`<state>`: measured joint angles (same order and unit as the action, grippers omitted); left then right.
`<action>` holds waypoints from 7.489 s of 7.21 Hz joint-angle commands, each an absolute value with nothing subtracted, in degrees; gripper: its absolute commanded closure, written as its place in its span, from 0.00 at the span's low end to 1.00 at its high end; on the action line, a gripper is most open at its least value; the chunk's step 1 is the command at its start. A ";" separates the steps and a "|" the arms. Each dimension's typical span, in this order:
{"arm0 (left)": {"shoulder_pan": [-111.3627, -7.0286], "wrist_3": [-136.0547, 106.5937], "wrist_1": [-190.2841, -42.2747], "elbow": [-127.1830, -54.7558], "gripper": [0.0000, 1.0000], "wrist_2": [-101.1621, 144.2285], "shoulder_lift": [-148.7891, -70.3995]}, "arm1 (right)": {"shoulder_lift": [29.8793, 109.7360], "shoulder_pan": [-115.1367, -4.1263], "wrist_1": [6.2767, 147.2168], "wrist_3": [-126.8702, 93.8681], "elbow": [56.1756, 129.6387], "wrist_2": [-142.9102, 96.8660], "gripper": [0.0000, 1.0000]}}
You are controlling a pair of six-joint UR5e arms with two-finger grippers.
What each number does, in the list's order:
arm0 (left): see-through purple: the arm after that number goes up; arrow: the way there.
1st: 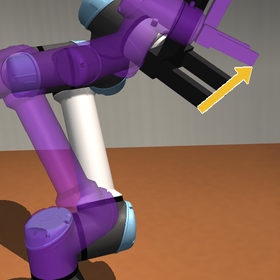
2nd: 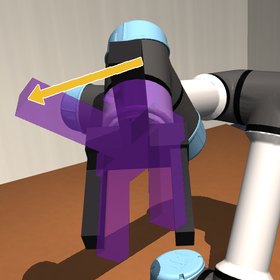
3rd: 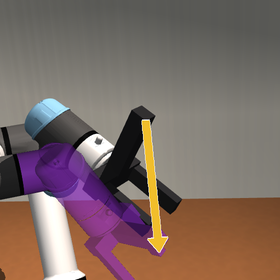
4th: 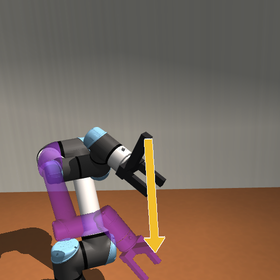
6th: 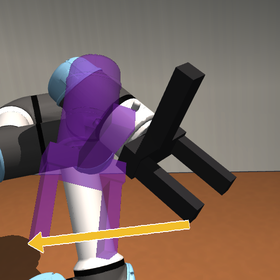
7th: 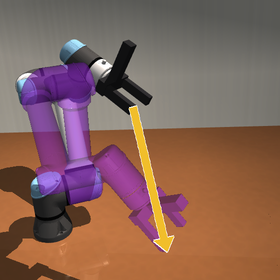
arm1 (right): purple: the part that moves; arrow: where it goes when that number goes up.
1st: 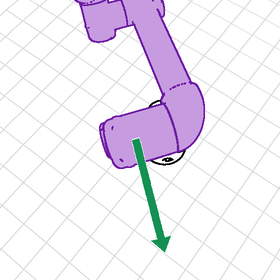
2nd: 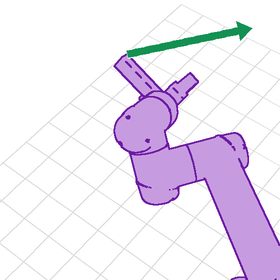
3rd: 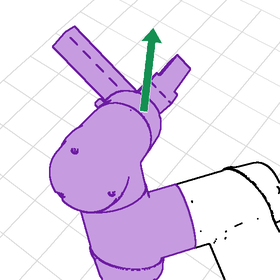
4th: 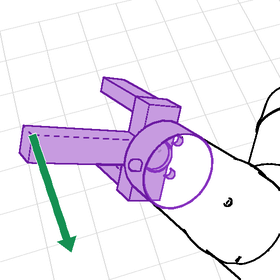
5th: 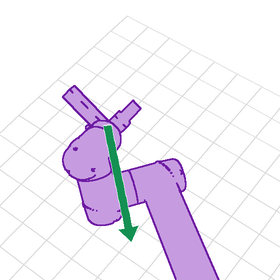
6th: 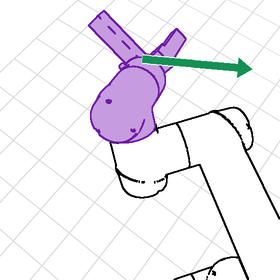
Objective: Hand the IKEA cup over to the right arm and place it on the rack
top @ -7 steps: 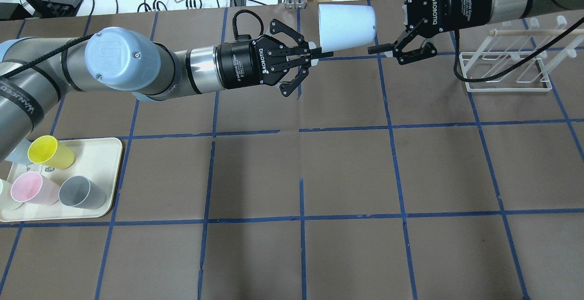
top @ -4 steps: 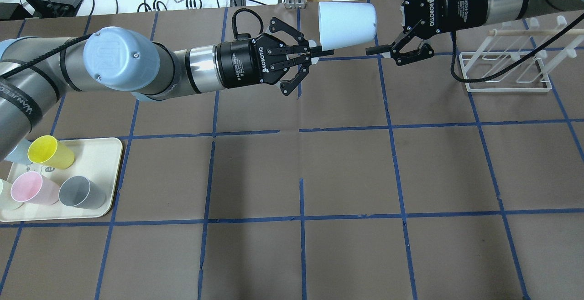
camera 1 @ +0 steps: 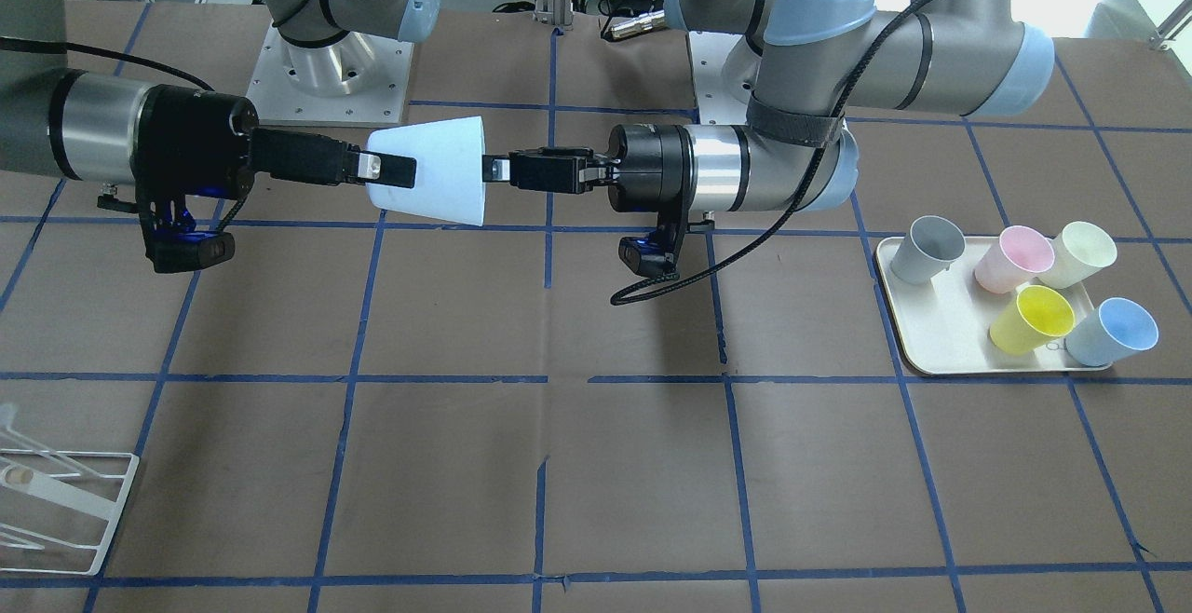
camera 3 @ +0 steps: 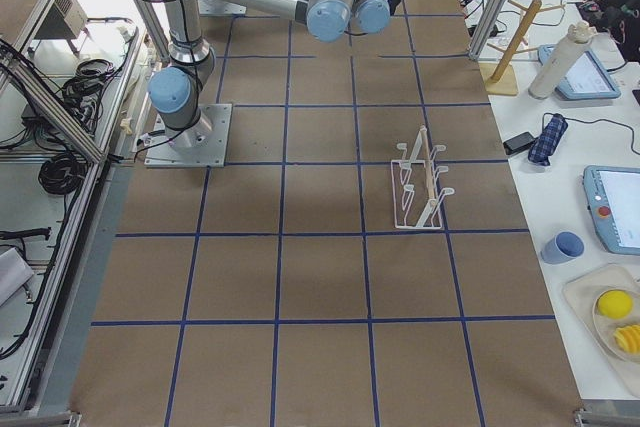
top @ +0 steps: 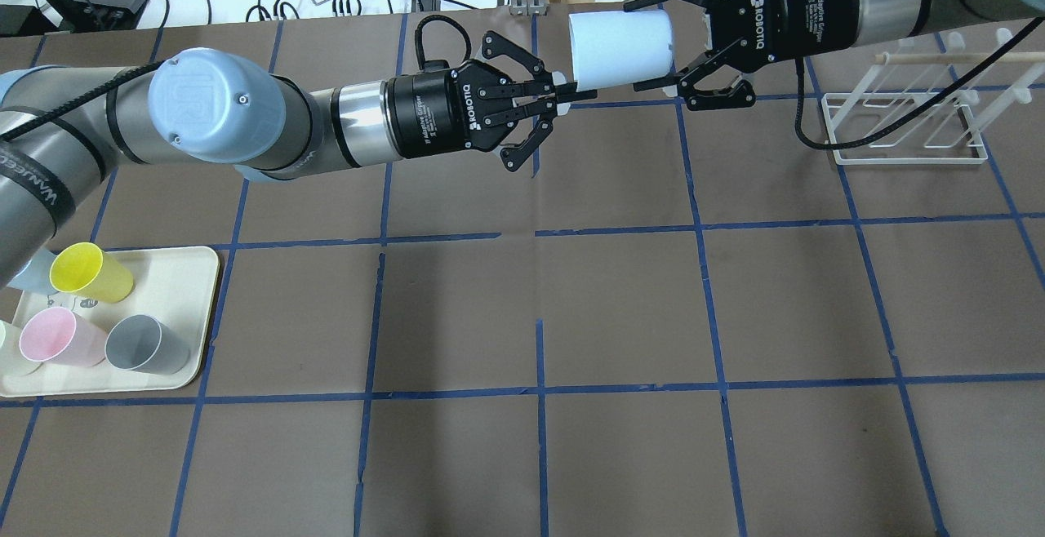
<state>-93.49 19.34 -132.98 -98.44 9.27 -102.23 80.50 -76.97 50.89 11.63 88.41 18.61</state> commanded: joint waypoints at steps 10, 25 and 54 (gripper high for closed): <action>-78.31 10.29 -130.27 -86.44 0.06 -30.91 -100.55 | 81.04 -79.43 82.19 3.27 87.63 42.28 0.50; -86.84 0.26 -95.54 -97.74 0.00 -88.86 -82.79 | 73.04 -66.01 112.59 32.86 86.75 90.35 0.51; -86.84 0.35 -89.74 -99.14 0.00 -91.93 -82.09 | 89.38 -92.72 92.81 6.24 86.40 89.82 0.00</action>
<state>-86.83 0.28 -89.74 -99.15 -91.88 -82.17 89.36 -92.79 92.88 6.06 86.39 89.83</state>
